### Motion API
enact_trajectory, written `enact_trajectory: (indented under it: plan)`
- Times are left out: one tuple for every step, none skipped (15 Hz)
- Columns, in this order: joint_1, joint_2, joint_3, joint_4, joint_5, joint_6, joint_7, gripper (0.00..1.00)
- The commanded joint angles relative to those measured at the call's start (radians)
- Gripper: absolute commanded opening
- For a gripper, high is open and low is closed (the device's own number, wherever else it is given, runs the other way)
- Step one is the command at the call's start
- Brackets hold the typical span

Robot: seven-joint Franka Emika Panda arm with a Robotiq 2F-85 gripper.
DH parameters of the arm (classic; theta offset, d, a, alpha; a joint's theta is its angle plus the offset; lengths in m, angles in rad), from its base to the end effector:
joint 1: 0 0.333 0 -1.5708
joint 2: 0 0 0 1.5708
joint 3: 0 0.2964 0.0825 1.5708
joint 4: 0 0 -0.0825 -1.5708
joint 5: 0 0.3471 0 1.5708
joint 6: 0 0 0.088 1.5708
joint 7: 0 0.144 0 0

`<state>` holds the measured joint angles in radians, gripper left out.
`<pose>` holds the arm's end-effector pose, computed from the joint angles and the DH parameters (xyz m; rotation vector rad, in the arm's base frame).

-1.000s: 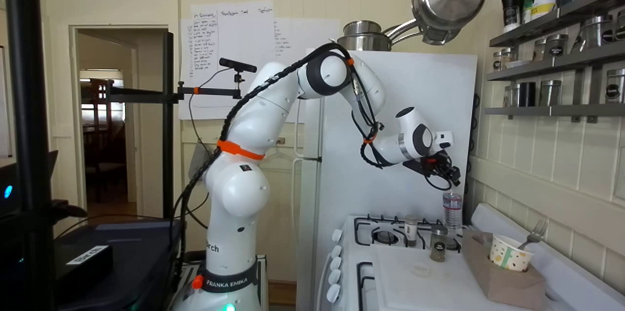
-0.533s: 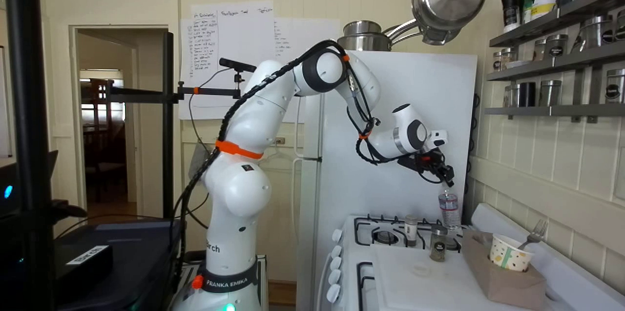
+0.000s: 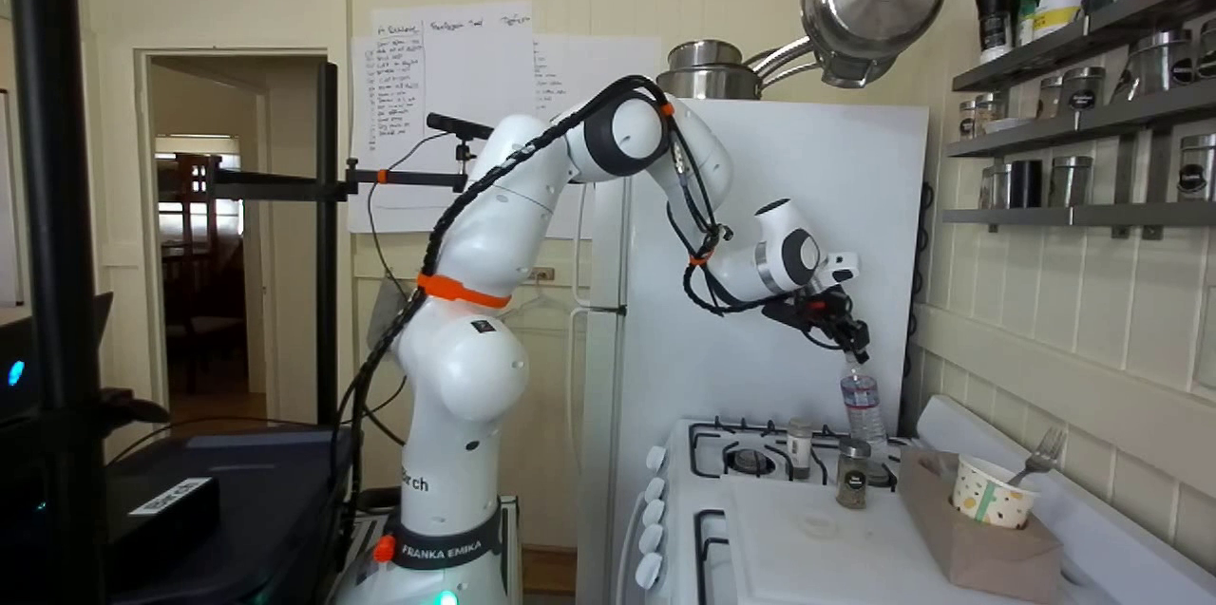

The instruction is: Put the empty bottle of water on the plate next to it

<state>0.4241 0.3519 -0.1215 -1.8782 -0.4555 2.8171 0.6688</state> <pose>0.6185 0.2167 0.3621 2.9757 0.0655 0.9949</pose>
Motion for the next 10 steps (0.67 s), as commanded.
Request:
enact_trajectory:
  plan:
    - [0.007, -0.033, 0.004, -0.024, 0.014, -0.031, 0.020, 0.08]
    - [0.003, -0.031, 0.007, -0.023, 0.022, -0.038, 0.019, 0.08]
    - [0.003, -0.029, 0.005, -0.021, 0.025, -0.048, 0.025, 0.08]
    - [0.001, -0.028, 0.004, -0.017, 0.031, -0.062, 0.032, 0.08]
    - [0.000, -0.027, 0.004, -0.012, 0.039, -0.076, 0.038, 0.08]
    - [-0.013, -0.026, 0.014, -0.003, 0.044, -0.092, 0.044, 0.08]
    - [-0.023, -0.025, 0.024, 0.001, 0.064, -0.105, 0.040, 0.08]
    - [-0.036, -0.022, 0.039, 0.006, 0.094, -0.125, 0.031, 0.08]
    - [-0.046, -0.019, 0.050, 0.013, 0.120, -0.147, 0.026, 0.08]
    - [-0.060, -0.012, 0.063, 0.026, 0.152, -0.175, 0.022, 0.08]
